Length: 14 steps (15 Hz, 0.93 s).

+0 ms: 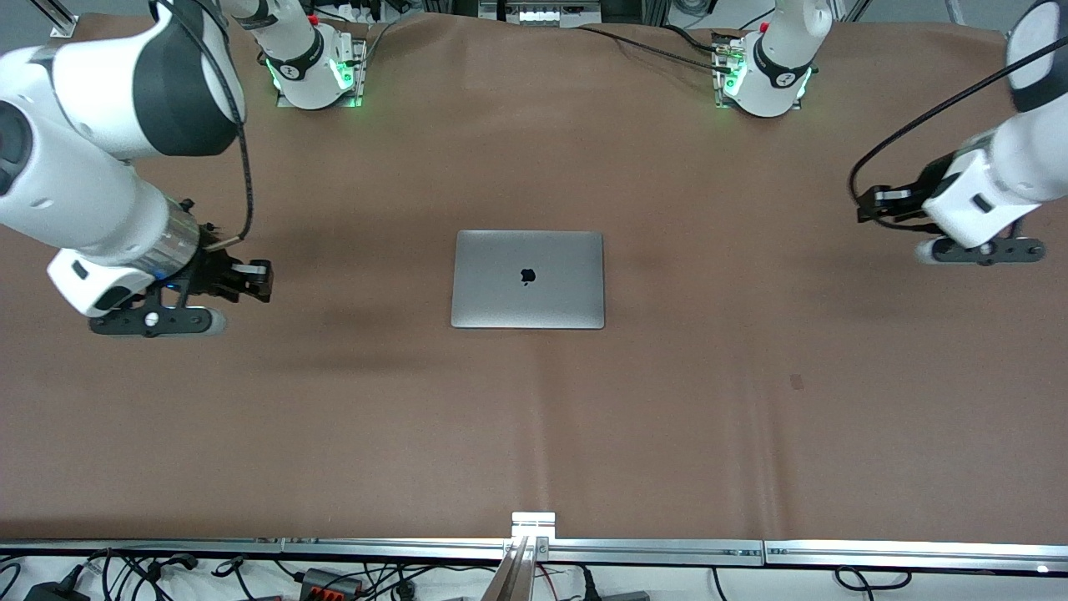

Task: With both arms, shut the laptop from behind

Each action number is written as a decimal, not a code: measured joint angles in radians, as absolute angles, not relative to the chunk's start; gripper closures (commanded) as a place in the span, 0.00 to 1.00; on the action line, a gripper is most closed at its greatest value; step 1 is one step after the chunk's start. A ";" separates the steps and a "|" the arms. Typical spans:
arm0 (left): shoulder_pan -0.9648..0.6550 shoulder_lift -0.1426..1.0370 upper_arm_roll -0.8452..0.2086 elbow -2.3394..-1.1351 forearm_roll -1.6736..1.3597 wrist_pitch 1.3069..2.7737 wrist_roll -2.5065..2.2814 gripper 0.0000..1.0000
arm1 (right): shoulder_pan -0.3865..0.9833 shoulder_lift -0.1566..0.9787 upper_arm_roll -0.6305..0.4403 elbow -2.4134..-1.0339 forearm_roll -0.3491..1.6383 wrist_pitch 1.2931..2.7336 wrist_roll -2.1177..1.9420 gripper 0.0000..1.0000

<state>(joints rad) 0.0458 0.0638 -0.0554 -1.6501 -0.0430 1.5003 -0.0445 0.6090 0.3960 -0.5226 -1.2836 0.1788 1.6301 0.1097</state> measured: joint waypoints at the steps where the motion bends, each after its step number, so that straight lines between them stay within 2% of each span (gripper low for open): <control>1: 0.046 0.062 -0.041 -1.651 -0.043 1.510 -0.038 0.00 | 0.602 0.396 -0.538 -1.279 0.179 1.630 0.110 0.00; 5: 0.039 0.062 -0.036 -1.674 -0.040 1.566 -0.054 0.00 | 0.497 0.392 -0.521 -1.258 0.182 1.630 0.105 0.00; 9: 0.039 0.057 -0.038 -1.678 -0.022 1.592 -0.056 0.00 | 0.216 0.352 -0.270 -1.255 0.142 1.630 0.029 0.00; 14: 0.038 0.043 -0.043 -1.673 -0.011 1.592 -0.057 0.00 | 0.019 0.297 -0.072 -1.287 0.053 1.638 -0.013 0.00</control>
<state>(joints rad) 0.0380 0.0425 -0.0426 -1.6729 -0.0108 1.5919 -0.0569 0.0195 0.2974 -0.0718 -1.2870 0.0531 1.6382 -0.0132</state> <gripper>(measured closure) 0.000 0.000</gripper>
